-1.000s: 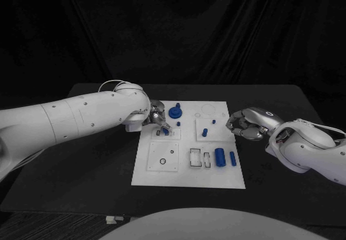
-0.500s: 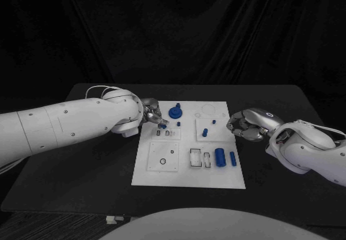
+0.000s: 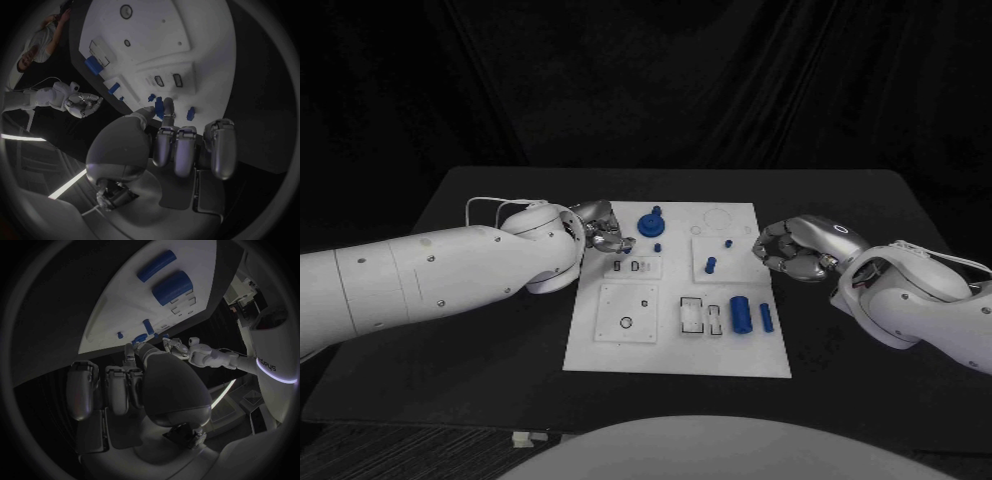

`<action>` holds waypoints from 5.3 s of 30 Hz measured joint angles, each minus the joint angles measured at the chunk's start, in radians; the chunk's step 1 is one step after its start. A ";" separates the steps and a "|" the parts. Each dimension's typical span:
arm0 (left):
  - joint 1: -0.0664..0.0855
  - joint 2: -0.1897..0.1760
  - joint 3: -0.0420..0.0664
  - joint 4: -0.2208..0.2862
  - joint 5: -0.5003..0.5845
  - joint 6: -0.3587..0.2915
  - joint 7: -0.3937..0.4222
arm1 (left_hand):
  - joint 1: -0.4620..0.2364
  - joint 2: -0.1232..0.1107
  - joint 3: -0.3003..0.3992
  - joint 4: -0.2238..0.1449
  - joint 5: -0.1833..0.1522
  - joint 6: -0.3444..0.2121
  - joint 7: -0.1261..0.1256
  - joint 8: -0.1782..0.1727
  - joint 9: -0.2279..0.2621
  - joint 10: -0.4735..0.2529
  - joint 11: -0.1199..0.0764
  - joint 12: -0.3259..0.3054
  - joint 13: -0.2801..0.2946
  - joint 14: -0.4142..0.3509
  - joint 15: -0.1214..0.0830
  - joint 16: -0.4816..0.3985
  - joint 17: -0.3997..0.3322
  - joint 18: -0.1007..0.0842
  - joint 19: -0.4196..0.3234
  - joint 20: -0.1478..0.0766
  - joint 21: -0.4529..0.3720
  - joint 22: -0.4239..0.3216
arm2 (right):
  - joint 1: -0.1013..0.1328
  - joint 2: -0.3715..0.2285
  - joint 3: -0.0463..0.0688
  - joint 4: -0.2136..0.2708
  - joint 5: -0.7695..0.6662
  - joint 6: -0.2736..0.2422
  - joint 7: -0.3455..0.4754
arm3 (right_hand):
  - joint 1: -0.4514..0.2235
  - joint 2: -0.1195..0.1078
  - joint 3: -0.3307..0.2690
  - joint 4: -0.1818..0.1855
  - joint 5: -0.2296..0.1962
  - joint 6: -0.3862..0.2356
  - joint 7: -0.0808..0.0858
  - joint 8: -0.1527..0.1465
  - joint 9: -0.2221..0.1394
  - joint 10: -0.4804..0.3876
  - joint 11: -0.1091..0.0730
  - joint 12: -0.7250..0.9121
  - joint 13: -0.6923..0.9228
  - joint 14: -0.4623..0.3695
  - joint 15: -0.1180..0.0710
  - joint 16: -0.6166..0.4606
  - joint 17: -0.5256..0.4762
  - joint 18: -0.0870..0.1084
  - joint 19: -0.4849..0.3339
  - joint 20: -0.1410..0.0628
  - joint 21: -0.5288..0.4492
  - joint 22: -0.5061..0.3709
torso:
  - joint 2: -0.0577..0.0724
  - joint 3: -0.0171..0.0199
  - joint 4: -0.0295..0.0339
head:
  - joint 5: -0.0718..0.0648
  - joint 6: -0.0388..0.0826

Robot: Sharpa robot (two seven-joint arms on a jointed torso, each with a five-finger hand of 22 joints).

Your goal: Assemble the parts on the task board

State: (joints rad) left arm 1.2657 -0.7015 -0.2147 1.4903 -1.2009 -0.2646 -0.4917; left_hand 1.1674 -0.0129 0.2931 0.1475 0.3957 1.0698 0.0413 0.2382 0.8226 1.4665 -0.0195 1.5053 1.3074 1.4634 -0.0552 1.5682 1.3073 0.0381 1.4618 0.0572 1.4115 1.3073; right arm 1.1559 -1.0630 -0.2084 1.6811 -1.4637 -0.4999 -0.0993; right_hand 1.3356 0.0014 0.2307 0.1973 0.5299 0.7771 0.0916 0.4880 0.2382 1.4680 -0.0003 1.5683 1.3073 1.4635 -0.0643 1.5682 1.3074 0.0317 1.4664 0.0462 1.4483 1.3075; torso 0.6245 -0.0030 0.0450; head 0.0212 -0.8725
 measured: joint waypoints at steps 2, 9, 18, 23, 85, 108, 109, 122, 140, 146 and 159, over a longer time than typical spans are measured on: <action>-0.011 -0.004 0.001 0.006 -0.019 -0.037 0.000 | 0.000 0.000 0.000 0.000 0.000 0.000 0.000 0.000 0.000 0.000 0.000 0.000 0.000 0.000 0.000 0.000 0.000 0.000 0.000 0.000 0.000 0.000 | 0.000 -0.001 0.000 0.000 0.000 -0.003 0.000 | 0.000 0.000 0.000 0.000 0.000 0.000 0.000 0.000 0.000 0.000 0.000 0.000 0.000 0.000 0.000 0.000 0.000 0.000 0.000 0.000 0.000 0.000 | 0.000 -0.0002 0.0000 | 0.001 0.000; -0.049 -0.008 0.001 0.014 -0.055 -0.113 0.001 | -0.005 -0.005 0.004 0.004 0.000 0.000 0.000 0.000 0.000 0.000 0.000 0.000 0.000 0.000 0.000 0.000 0.001 0.000 0.000 0.000 0.000 0.000 | -0.001 0.000 0.000 0.000 0.000 -0.012 0.000 | 0.000 0.000 0.000 0.000 0.000 0.000 0.000 0.000 0.000 0.000 0.000 0.000 0.000 0.000 0.000 0.000 0.000 0.000 0.000 0.000 0.000 0.000 | 0.000 -0.0002 0.0001 | 0.003 0.000; -0.070 -0.010 0.000 0.021 -0.076 -0.159 0.006 | -0.008 -0.008 0.007 0.007 0.000 0.003 -0.003 0.000 0.000 0.000 0.000 0.000 0.000 0.000 0.000 0.000 0.001 0.000 0.000 0.000 0.004 0.000 | -0.002 -0.001 0.000 0.002 0.000 -0.024 0.001 | 0.000 0.000 0.000 0.000 0.000 0.000 0.000 0.000 0.000 0.000 0.000 0.000 0.000 0.000 0.000 0.000 0.000 0.000 0.000 0.000 0.000 0.000 | -0.002 -0.0001 0.0003 | 0.001 0.000; -0.072 -0.016 0.001 0.032 -0.081 -0.162 0.008 | -0.009 -0.009 0.012 0.012 -0.004 0.004 -0.004 0.000 0.000 0.000 0.000 0.004 0.000 0.000 0.000 0.000 0.001 0.000 0.000 0.000 0.004 0.000 | -0.002 -0.001 0.000 0.002 0.000 -0.027 0.001 | 0.000 0.000 0.000 0.000 0.000 0.000 0.000 0.000 0.000 0.000 0.000 0.000 0.000 0.000 0.000 0.000 0.000 0.000 0.000 0.000 0.000 0.000 | -0.001 -0.0005 0.0004 | 0.001 0.000; -0.103 0.010 0.003 0.005 -0.092 -0.119 0.036 | -0.028 -0.012 0.018 0.032 -0.029 0.008 0.000 -0.004 -0.002 0.000 0.000 0.004 0.000 0.004 -0.003 0.000 0.000 0.000 0.004 -0.004 0.004 0.000 | -0.004 0.000 0.000 0.002 0.000 -0.030 0.001 | 0.000 0.000 0.003 -0.003 0.004 0.000 0.000 0.000 0.000 -0.004 0.004 0.000 0.000 0.000 0.000 0.000 0.000 0.000 0.000 0.000 0.000 0.000 | 0.001 -0.0012 -0.0001 | -0.002 0.000; -0.110 0.017 0.006 -0.009 -0.095 -0.127 0.045 | -0.028 -0.012 0.019 0.042 -0.071 0.010 0.002 -0.010 0.000 0.000 0.000 0.004 0.000 0.004 -0.003 0.000 0.000 0.000 0.004 -0.004 0.000 0.000 | -0.006 -0.003 0.000 0.003 0.000 -0.029 0.001 | 0.000 0.000 0.003 -0.003 0.004 0.000 0.000 0.000 0.000 -0.004 0.004 0.000 0.000 0.004 0.004 0.000 0.000 0.000 0.000 0.000 0.000 0.000 | 0.001 -0.0019 0.0001 | -0.001 0.000; -0.111 0.017 0.006 -0.009 -0.095 -0.127 0.046 | -0.028 -0.012 0.019 0.042 -0.071 0.010 0.002 -0.010 0.000 0.000 0.000 0.004 0.000 0.004 -0.003 0.000 0.000 0.000 0.004 -0.004 0.000 0.000 | -0.006 -0.003 0.000 0.003 0.000 -0.029 0.001 | 0.000 0.000 0.003 -0.003 0.004 0.000 0.000 0.000 0.000 -0.004 0.004 0.000 0.000 0.003 0.004 0.000 0.000 0.000 0.000 0.000 0.000 0.000 | 0.001 -0.0019 0.0001 | -0.001 0.000; -0.112 0.014 0.007 -0.010 -0.096 -0.127 0.050 | -0.028 -0.012 0.019 0.042 -0.077 0.010 0.002 -0.010 0.000 0.000 0.000 0.004 0.000 0.004 -0.003 0.000 0.000 0.000 0.004 -0.004 0.000 0.000 | -0.006 -0.002 0.000 0.002 0.000 -0.028 0.001 | 0.000 0.000 0.003 -0.003 0.004 0.000 0.000 0.000 0.000 -0.004 0.004 0.000 0.000 0.004 0.003 0.000 0.000 0.000 0.000 0.000 0.000 0.000 | 0.001 -0.0014 0.0000 | 0.003 0.000; -0.112 0.010 0.008 -0.012 -0.097 -0.124 0.051 | -0.037 -0.021 0.010 0.051 -0.095 0.010 0.002 -0.010 0.000 0.000 0.000 0.001 0.000 0.004 -0.003 0.000 0.000 0.000 0.004 -0.004 -0.004 0.000 | -0.006 -0.005 0.000 0.003 0.000 -0.027 0.000 | 0.000 0.000 0.006 -0.006 0.004 0.004 0.004 0.000 0.000 -0.004 0.004 0.000 0.000 0.004 0.004 0.000 0.000 0.000 0.000 0.000 0.000 0.000 | 0.000 -0.0012 -0.0001 | 0.000 0.000; -0.112 0.008 0.009 -0.011 -0.097 -0.119 0.050 | -0.073 -0.025 -0.025 0.097 -0.168 0.006 0.005 -0.021 0.000 0.000 0.000 0.000 0.000 0.004 -0.003 0.000 0.000 0.000 0.004 -0.004 -0.008 0.000 | -0.006 -0.005 0.000 0.004 0.000 -0.027 0.000 | 0.000 0.000 0.006 -0.006 0.004 0.004 0.004 0.000 0.000 -0.004 0.004 0.000 0.000 0.003 0.004 0.000 0.000 0.000 0.000 0.000 0.000 0.001 | 0.001 -0.0010 -0.0002 | 0.001 0.000; -0.112 0.013 0.011 -0.016 -0.100 -0.107 0.050 | -0.160 -0.007 -0.139 0.144 -0.286 0.010 0.009 -0.027 0.000 0.000 0.007 0.000 0.000 0.004 -0.003 0.000 0.000 0.000 0.004 -0.004 -0.012 0.000 | -0.006 -0.007 0.000 0.005 0.000 -0.027 0.000 | 0.000 0.000 0.006 -0.006 0.004 0.004 0.004 0.000 0.000 -0.004 0.004 0.000 0.000 0.004 0.004 0.000 0.000 0.000 0.000 0.000 0.000 0.000 | 0.001 -0.0012 0.0001 | -0.001 0.000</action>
State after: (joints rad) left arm 1.1539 -0.6890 -0.2039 1.4747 -1.3007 -0.3712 -0.4412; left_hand 1.0076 -0.0197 0.1546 0.2915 0.1101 1.0795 0.0499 0.2112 0.8228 1.4661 -0.0124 1.5050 1.3073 1.4670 -0.0586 1.5682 1.3073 0.0378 1.4656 0.0535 1.3998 1.3073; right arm 1.1496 -1.0696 -0.2084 1.6857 -1.4640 -0.5269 -0.0993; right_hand 1.3356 0.0015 0.2362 0.1918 0.5337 0.7807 0.0952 0.4880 0.2381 1.4644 0.0032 1.5683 1.3073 1.4670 -0.0608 1.5682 1.3073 0.0317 1.4667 0.0464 1.4483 1.3080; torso 0.6252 -0.0041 0.0451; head 0.0198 -0.8725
